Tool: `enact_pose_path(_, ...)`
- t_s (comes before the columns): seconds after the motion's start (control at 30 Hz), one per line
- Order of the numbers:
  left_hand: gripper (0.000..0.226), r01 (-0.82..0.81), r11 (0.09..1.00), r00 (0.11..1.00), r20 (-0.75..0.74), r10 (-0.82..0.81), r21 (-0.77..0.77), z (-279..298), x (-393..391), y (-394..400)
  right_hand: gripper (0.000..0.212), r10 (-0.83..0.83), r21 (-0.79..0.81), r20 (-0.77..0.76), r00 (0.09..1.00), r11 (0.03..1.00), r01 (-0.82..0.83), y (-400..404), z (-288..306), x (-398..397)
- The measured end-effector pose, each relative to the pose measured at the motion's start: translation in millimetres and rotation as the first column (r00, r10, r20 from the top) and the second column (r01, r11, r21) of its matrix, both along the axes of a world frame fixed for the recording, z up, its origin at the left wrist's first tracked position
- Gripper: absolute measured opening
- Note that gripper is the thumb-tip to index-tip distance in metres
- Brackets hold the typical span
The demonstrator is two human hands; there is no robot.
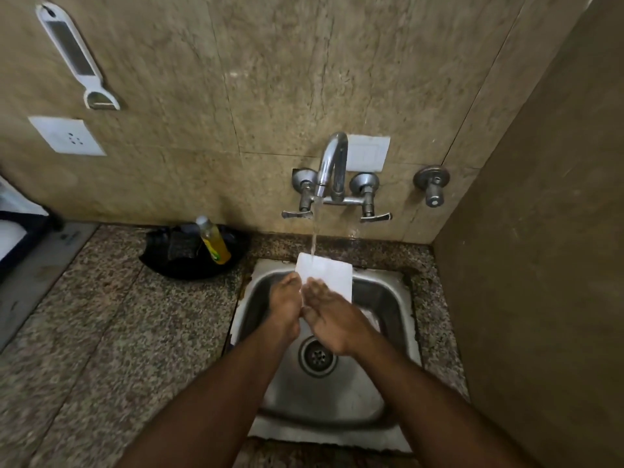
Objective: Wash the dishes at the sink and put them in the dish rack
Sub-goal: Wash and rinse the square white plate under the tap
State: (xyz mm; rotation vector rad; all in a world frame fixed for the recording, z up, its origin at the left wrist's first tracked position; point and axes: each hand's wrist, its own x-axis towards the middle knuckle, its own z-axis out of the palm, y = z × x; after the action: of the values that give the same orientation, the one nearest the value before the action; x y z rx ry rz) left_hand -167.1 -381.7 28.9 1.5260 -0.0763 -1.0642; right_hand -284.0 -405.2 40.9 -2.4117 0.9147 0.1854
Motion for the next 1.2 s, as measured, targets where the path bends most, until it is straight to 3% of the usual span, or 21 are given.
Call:
enact_pose_path(0.17,0.023,-0.013,0.998,1.000,-0.018,0.012,-0.060,3,-5,-4,0.067,-0.117,-0.117,-0.065,0.991,0.987,0.109,-35,-5,22)
enact_pose_path(0.37,0.022,-0.055,0.998,0.998,0.015,0.055,-0.028,0,19,-11,0.057,-0.008,0.019,0.067,0.998,1.000,0.007,-3,-1,15)
enact_pose_path(0.53,0.024,-0.004,0.993,0.999,0.048,0.010,-0.118,-1,12,-17,0.063,-0.198,-0.110,-0.049,0.979,0.975,0.192,-24,-13,39)
enact_pose_path(0.7,0.018,-0.051,0.996,0.993,0.101,0.059,-0.072,12,21,-9,0.056,-0.110,0.199,0.160,0.981,0.977,0.077,7,-6,28)
enact_pose_path(0.9,0.028,0.048,0.989,0.997,0.068,-0.039,-0.137,4,1,-6,0.068,-0.227,-0.176,-0.028,0.974,0.960,0.219,-36,-9,39)
enact_pose_path(1.03,0.029,-0.004,0.985,0.998,0.063,0.015,-0.171,12,1,-11,0.071,-0.286,-0.307,-0.009,0.958,0.913,0.270,-38,-8,45)
enact_pose_path(1.2,0.014,-0.090,0.995,0.991,0.096,0.095,-0.052,5,12,-10,0.088,-0.498,-0.128,0.037,0.866,0.858,0.498,-29,-1,54)
